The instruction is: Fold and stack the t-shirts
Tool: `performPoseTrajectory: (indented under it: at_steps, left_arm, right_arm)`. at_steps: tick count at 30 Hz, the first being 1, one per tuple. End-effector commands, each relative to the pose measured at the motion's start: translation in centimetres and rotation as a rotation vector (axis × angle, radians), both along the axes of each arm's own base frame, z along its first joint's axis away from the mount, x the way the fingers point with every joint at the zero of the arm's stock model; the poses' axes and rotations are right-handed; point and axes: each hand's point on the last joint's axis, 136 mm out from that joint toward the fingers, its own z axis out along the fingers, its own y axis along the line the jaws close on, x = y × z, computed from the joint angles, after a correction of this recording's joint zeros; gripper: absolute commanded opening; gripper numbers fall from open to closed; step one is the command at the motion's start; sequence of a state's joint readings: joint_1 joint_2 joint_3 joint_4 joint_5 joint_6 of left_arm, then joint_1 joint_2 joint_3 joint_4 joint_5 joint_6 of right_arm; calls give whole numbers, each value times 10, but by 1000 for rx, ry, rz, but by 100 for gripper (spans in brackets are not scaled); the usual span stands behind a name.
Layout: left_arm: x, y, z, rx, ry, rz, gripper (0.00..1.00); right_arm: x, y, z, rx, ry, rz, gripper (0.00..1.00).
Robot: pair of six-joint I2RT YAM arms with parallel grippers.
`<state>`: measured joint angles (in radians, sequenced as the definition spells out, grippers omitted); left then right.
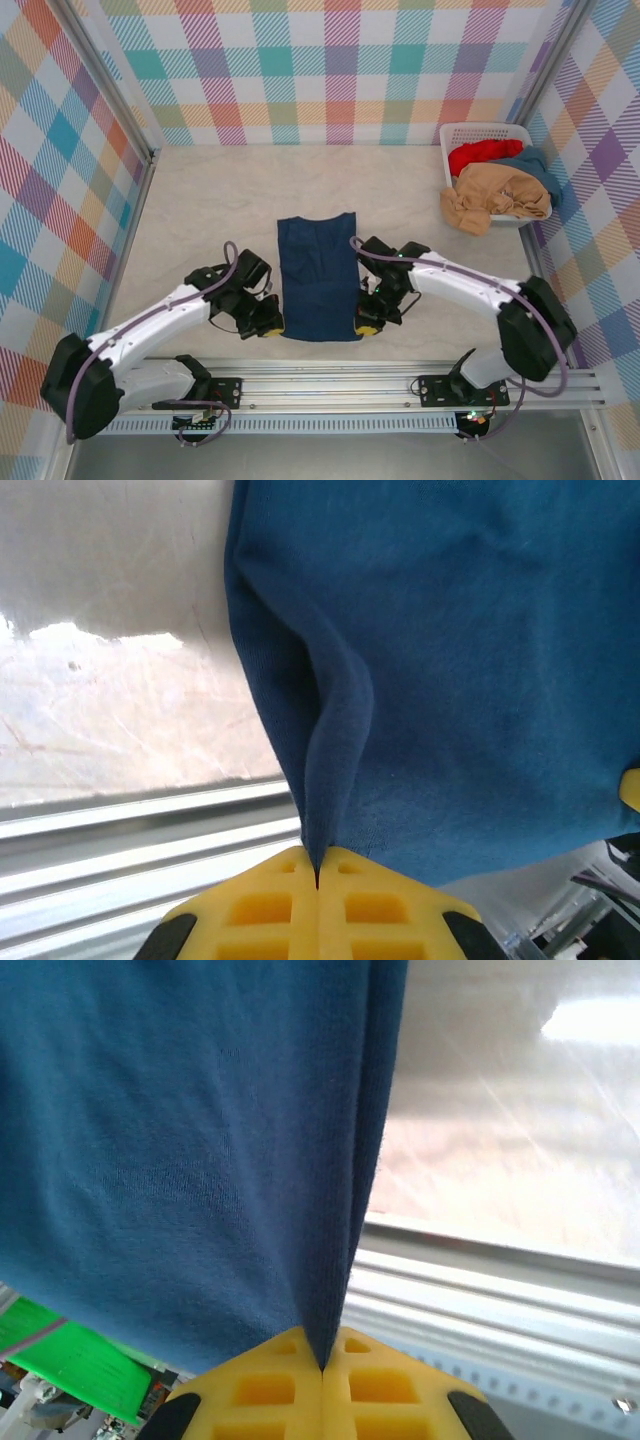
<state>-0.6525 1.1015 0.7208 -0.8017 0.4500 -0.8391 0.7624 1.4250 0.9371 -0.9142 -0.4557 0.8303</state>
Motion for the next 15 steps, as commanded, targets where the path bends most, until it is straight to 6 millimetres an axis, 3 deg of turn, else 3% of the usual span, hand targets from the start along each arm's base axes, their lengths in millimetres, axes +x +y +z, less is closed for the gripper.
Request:
performPoseTrajectory:
  at_steps: [1,6,11,15]
  left_arm:
    - [-8,4,9,3,36,31,0]
    - [15,1,30,5,-57,89,0]
    - [44,-1,62,2,-170,150,0]
    - [64,1,68,22,-197,181,0]
  right_arm:
    - [-9,-6,18,-1,28,-16,0]
    - [8,-3,27,-3,-28,-53,0]
    - [40,-1,50,10,-104,-109,0]
    - [62,2,54,23,-120,-138,0]
